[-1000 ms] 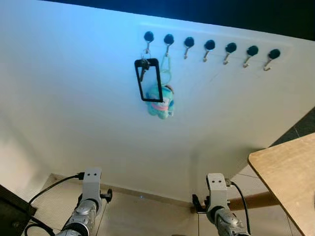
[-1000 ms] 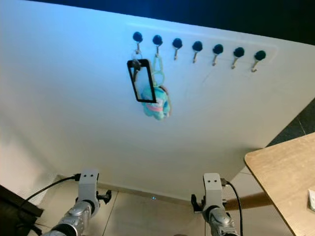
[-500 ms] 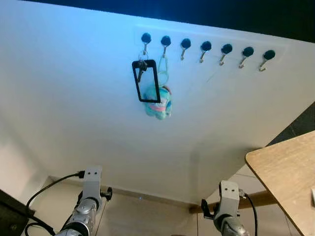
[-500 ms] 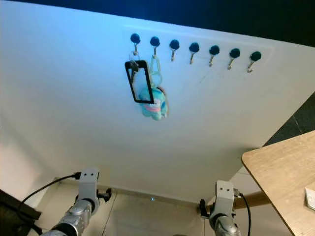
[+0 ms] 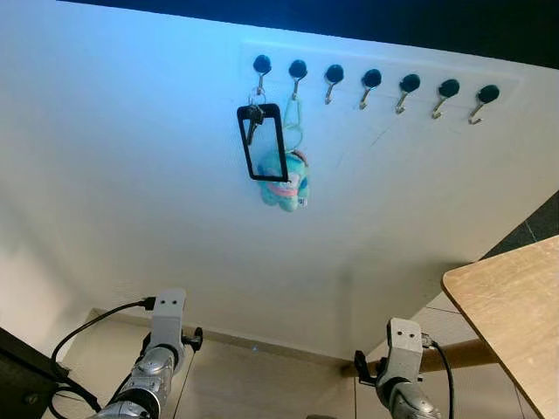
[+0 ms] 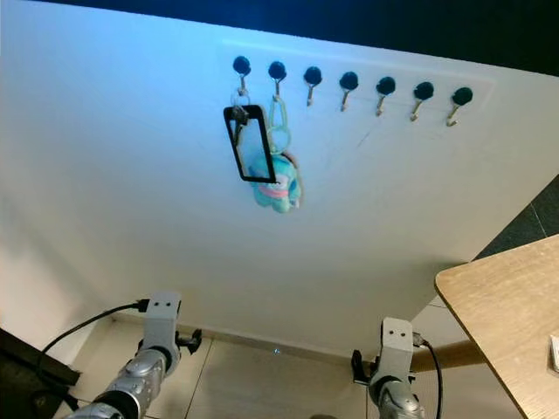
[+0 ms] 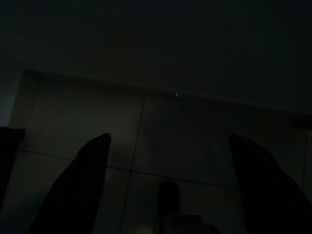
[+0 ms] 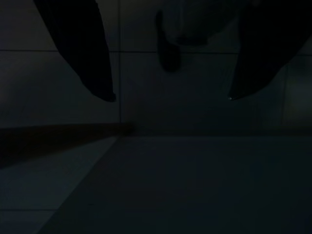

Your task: Hang keys on a hook

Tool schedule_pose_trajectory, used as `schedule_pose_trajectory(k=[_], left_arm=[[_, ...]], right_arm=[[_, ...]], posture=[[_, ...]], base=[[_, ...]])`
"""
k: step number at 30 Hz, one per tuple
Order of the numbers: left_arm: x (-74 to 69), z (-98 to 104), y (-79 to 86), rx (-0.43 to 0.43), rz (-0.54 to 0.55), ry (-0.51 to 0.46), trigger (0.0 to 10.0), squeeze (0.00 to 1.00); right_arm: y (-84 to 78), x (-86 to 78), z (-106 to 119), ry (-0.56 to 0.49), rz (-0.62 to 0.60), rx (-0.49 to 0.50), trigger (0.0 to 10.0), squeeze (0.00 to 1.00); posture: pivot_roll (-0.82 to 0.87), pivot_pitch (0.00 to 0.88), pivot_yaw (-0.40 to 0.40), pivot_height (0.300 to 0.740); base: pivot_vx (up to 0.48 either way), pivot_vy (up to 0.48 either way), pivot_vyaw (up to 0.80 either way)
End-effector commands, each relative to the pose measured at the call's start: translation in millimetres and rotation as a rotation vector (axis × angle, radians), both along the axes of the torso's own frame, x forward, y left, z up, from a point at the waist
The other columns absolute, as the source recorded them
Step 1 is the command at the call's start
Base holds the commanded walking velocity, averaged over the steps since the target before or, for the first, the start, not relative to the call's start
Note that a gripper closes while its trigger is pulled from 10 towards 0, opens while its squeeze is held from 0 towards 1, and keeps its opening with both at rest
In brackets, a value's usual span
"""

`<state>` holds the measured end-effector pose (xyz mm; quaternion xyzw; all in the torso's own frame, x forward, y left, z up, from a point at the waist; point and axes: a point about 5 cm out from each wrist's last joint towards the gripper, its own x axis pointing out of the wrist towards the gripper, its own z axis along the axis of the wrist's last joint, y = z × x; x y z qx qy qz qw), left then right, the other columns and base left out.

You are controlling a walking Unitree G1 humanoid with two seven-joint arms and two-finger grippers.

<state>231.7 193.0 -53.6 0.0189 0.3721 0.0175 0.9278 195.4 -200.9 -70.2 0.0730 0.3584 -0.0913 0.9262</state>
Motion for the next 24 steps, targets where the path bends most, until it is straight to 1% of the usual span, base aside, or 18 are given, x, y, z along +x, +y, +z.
schedule_pose_trajectory(k=[1, 5, 6, 8, 11, 12, 13, 14, 16, 17, 18, 20, 24], left_arm=[[-3.5, -2.8, -0.9, -0.006, 0.005, 0.021, 10.0, 0.00], [-5.5, -4.3, -3.3, -0.011, 0.006, 0.022, 10.0, 0.00], [-5.3, -4.2, -3.3, -0.016, 0.018, 0.022, 10.0, 0.00], [-8.7, -6.7, -4.4, -0.001, -0.016, 0.042, 10.0, 0.00], [-11.5, -8.4, -5.3, -0.004, -0.013, 0.046, 10.0, 0.00], [-12.1, -8.6, -4.6, -0.009, 0.006, 0.042, 10.0, 0.00], [-12.7, -9.0, -4.4, -0.020, 0.024, 0.044, 10.0, 0.00], [-14.5, -10.2, -5.4, -0.011, -0.002, 0.053, 10.0, 0.00], [-15.7, -11.2, -6.7, 0.002, -0.034, 0.063, 10.0, 0.00], [-15.0, -10.7, -6.4, -0.002, -0.024, 0.059, 10.0, 0.00], [-15.0, -10.7, -6.4, -0.002, -0.024, 0.059, 10.0, 0.00], [-13.2, -9.5, -5.6, -0.020, 0.012, 0.049, 10.0, 0.00], [-12.4, -9.4, -8.8, -0.010, -0.023, 0.050, 10.0, 0.00]], right_arm=[[0.0, -2.2, -1.2, 0.005, -0.008, 0.001, 10.0, 0.00], [1.5, -3.4, -2.1, 0.009, -0.008, 0.004, 10.0, 0.00], [1.3, -3.6, -2.2, 0.011, -0.012, 0.007, 10.0, 0.00], [4.8, -5.7, -4.2, 0.034, 0.049, -0.015, 10.0, 0.00], [3.5, -7.4, -4.6, 0.030, 0.025, -0.007, 10.0, 0.00], [2.6, -8.3, -4.9, 0.029, 0.009, 0.001, 10.0, 0.00], [3.4, -9.1, -5.6, 0.036, 0.022, 0.000, 10.0, 0.00], [4.3, -9.8, -6.1, 0.043, 0.047, -0.009, 10.0, 0.00], [4.0, -8.6, -5.6, 0.042, 0.051, -0.012, 10.0, 0.00], [2.3, -7.0, -4.3, 0.030, 0.025, -0.005, 10.0, 0.00], [2.3, -7.0, -4.3, 0.030, 0.025, -0.005, 10.0, 0.00], [1.2, -5.2, -3.1, 0.018, -0.001, 0.007, 10.0, 0.00], [5.3, -6.0, -4.3, 0.029, 0.040, -0.004, 10.0, 0.00]], posture=[[0.06, 0.067, -0.057, 0.740], [0.07, 0.054, -0.063, 0.740], [0.07, 0.081, -0.061, 0.740], [0.06, 0.076, -0.058, 0.740], [0.06, 0.068, -0.066, 0.740], [0.06, 0.075, -0.068, 0.740], [0.06, 0.084, -0.062, 0.740], [0.05, 0.081, -0.057, 0.740], [0.05, 0.074, -0.056, 0.740], [0.05, 0.067, -0.061, 0.740], [0.05, 0.067, -0.061, 0.740], [0.05, 0.077, -0.058, 0.740], [0.05, 0.069, -0.060, 0.740]], base=[[0.000, 0.000, 0.00], [0.000, 0.000, 0.00], [0.000, 0.000, 0.00], [0.000, 0.000, 0.00], [0.000, 0.000, 0.00], [0.000, 0.000, 0.00], [0.000, 0.000, 0.00], [0.000, 0.000, 0.00], [0.000, 0.000, 0.00], [0.000, 0.000, 0.00], [0.000, 0.000, 0.00], [0.000, 0.000, 0.00], [0.000, 0.000, 0.00]])
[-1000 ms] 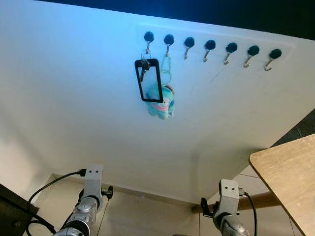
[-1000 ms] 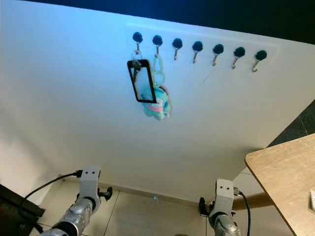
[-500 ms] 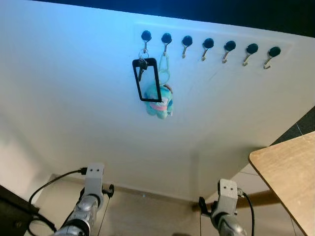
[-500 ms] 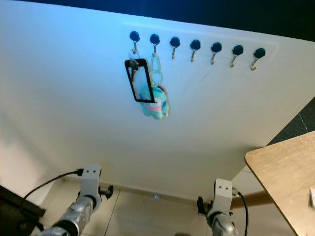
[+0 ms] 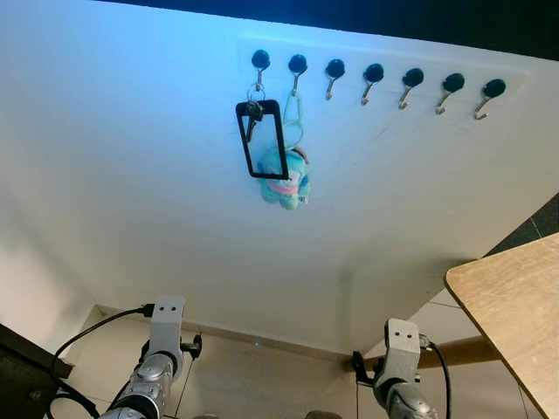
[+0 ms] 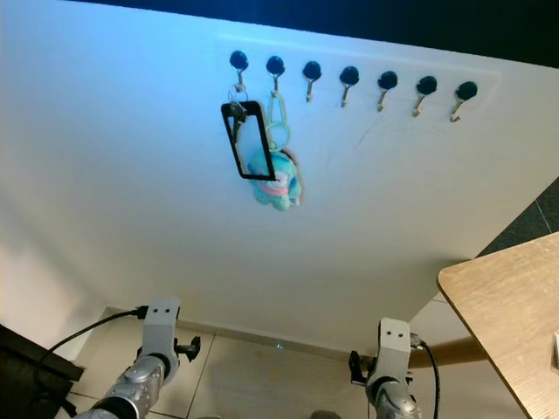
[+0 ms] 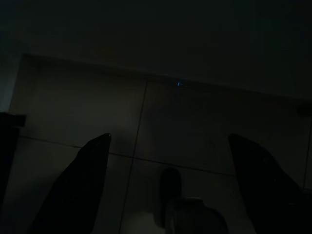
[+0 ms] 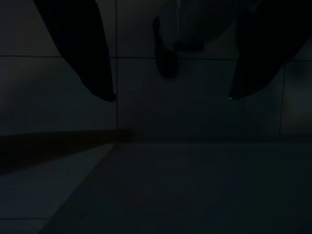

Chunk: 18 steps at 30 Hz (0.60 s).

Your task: Hang keys on a hook

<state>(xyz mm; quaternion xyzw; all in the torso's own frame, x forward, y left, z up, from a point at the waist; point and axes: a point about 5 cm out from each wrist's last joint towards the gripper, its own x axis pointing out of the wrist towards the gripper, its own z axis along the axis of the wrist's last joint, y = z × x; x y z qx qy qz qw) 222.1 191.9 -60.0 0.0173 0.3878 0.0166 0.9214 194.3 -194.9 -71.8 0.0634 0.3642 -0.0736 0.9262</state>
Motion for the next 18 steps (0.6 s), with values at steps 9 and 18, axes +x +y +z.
schedule_pose_trajectory(k=[9, 18], left_arm=[[-4.8, -3.8, -6.3, -0.010, -0.011, 0.014, 10.0, 0.00], [-5.5, -3.7, -2.1, -0.002, -0.005, 0.017, 10.0, 0.00]], right_arm=[[-0.1, -9.0, -5.0, 0.034, 0.004, 0.001, 10.0, 0.00], [-4.9, -11.4, -5.9, 0.049, -0.020, -0.005, 10.0, 0.00]], posture=[[0.06, 0.042, -0.070, 0.740], [0.06, 0.040, -0.058, 0.740]], base=[[0.000, 0.000, 0.00], [0.000, 0.000, 0.00]])
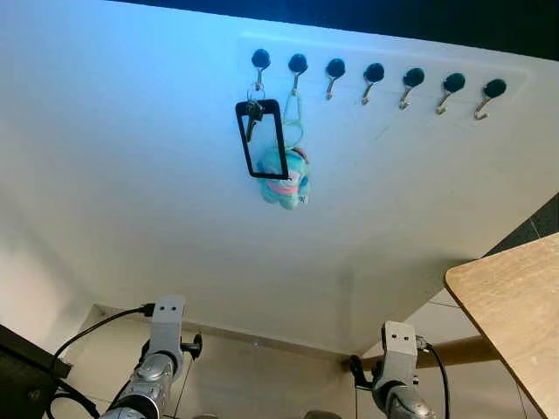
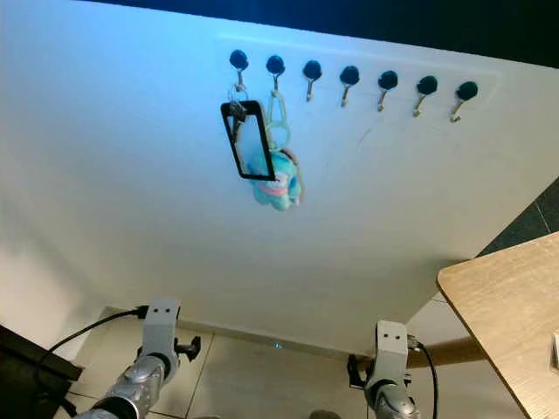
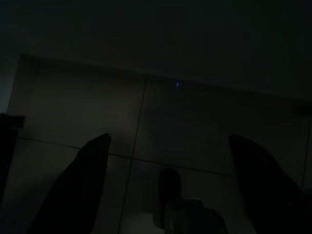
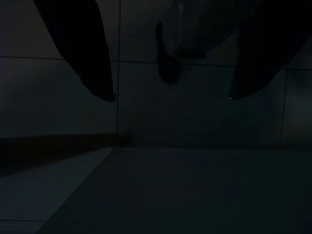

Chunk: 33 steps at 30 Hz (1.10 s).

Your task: Hang keys on a hook

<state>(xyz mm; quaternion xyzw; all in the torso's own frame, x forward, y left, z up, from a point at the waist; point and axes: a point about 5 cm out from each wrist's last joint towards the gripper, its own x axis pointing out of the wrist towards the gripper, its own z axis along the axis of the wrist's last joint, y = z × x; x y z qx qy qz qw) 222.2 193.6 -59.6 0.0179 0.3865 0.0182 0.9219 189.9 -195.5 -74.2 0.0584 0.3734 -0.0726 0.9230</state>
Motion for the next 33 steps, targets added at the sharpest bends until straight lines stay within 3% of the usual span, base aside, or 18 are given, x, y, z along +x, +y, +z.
schedule_pose_trajectory(k=[1, 16, 24, 28, 33], left_arm=[[-5.0, -3.7, -3.0, -0.004, -0.004, 0.020, 10.0, 0.00], [3.2, 0.5, -6.1, -0.032, 0.014, 0.005, 10.0, 0.00], [-0.7, -1.8, -5.6, -0.031, 0.019, 0.013, 10.0, 0.00], [-6.1, -5.2, -7.9, -0.031, 0.020, 0.023, 10.0, 0.00], [-6.9, -5.9, -10.8, -0.035, 0.021, 0.023, 10.0, 0.00]], right_arm=[[-3.6, -7.6, -3.9, 0.032, -0.029, 0.001, 10.0, 0.00], [0.0, -4.0, -3.4, 0.041, -0.023, 0.008, 10.0, 0.00], [-1.8, -5.5, -4.3, 0.057, -0.012, 0.006, 10.0, 0.00], [2.2, -3.0, -3.5, 0.064, 0.107, -0.035, 10.0, 0.00], [1.9, -0.4, -2.3, 0.064, 0.119, -0.042, 10.0, 0.00]], posture=[[0.06, 0.034, -0.052, 0.740], [0.07, 0.037, -0.067, 0.740], [0.07, 0.044, -0.085, 0.740], [0.07, 0.027, -0.105, 0.740], [0.07, 0.032, -0.105, 0.740]], base=[[0.000, 0.000, 0.00], [0.000, 0.000, 0.00], [0.000, 0.000, 0.00], [0.000, 0.000, 0.00], [0.000, 0.000, 0.00]])
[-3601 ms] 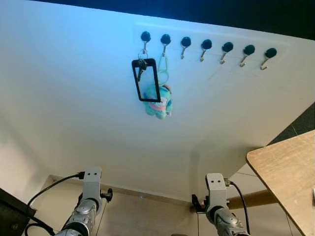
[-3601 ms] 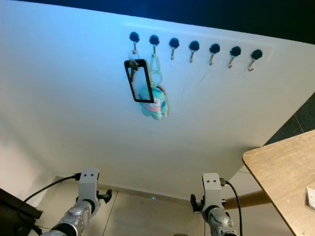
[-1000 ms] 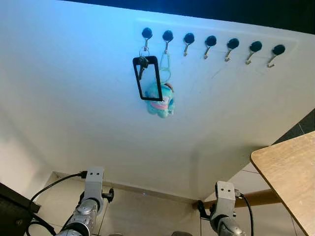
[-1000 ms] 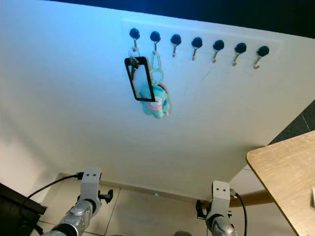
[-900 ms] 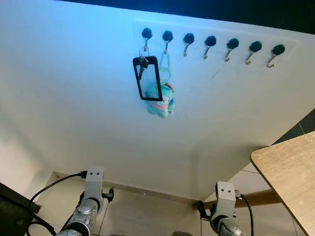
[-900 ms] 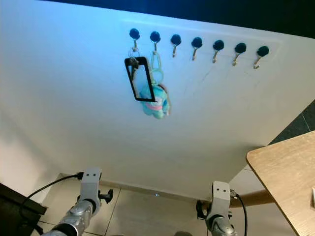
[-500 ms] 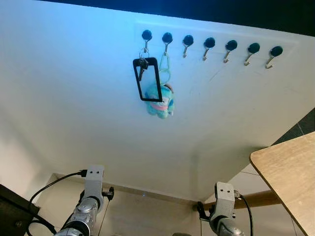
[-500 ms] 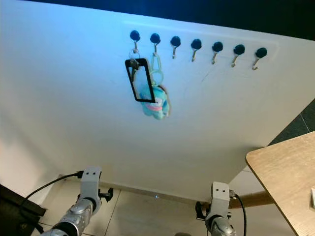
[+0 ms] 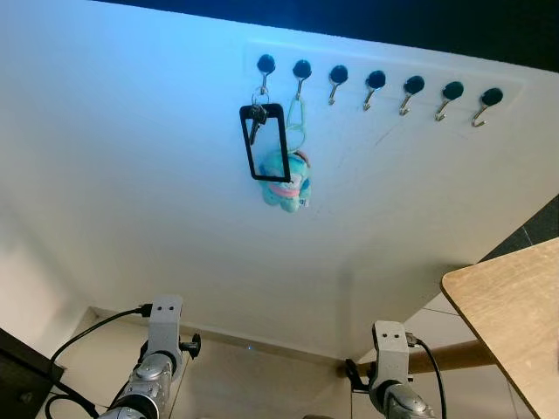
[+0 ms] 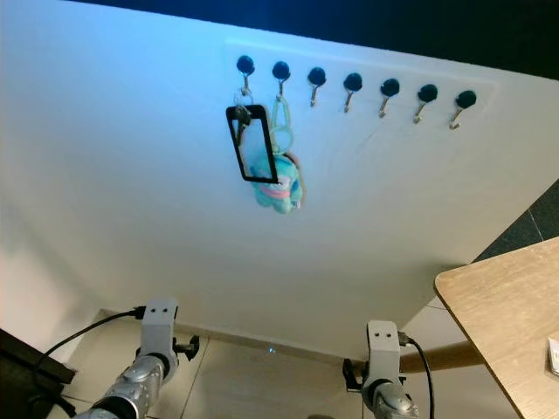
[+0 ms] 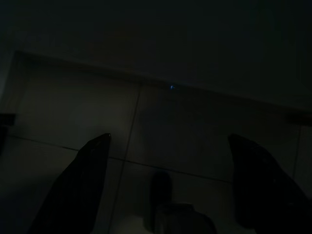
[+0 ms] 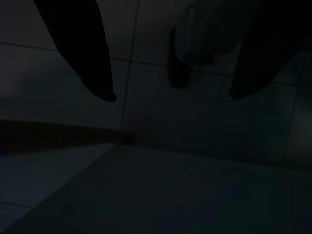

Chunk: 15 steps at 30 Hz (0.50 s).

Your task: Hang keys on a hook

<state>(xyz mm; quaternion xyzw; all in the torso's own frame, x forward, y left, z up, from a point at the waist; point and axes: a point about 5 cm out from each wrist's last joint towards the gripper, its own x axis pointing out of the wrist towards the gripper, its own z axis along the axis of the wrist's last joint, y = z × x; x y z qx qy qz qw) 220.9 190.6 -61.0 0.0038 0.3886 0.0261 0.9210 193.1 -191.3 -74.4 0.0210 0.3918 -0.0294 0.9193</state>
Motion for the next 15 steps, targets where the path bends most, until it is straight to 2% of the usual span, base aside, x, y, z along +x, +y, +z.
schedule_pose_trajectory(k=[1, 6, 12, 13, 15], left_arm=[[-4.4, -4.0, -9.0, -0.018, -0.004, 0.015, 10.0, 0.00], [1.8, -0.4, -9.2, -0.025, 0.009, 0.000, 10.0, 0.00], [9.1, 3.7, -10.5, -0.014, -0.029, -0.006, 10.0, 0.00], [10.3, 4.5, -9.9, -0.016, -0.024, -0.008, 10.0, 0.00], [11.1, 4.9, -9.4, -0.006, -0.044, -0.004, 10.0, 0.00]], right_arm=[[-2.9, -2.8, -1.7, 0.023, -0.007, -0.004, 10.0, 0.00], [-2.4, -2.5, -1.8, 0.019, -0.057, 0.019, 10.0, 0.00], [-7.9, -3.9, -1.7, 0.017, -0.094, 0.017, 10.0, 0.00], [-9.5, -5.0, -2.0, 0.018, -0.117, 0.025, 10.0, 0.00], [-10.5, -6.9, -2.8, 0.022, -0.123, 0.026, 10.0, 0.00]], posture=[[0.07, 0.030, -0.106, 0.740], [0.07, 0.012, -0.092, 0.740], [0.07, 0.007, -0.071, 0.740], [0.06, 0.034, -0.065, 0.740], [0.06, 0.031, -0.064, 0.740]], base=[[0.000, 0.000, 0.00], [0.000, 0.000, 0.00], [0.000, 0.000, 0.00], [0.000, 0.000, 0.00], [0.000, 0.000, 0.00]])
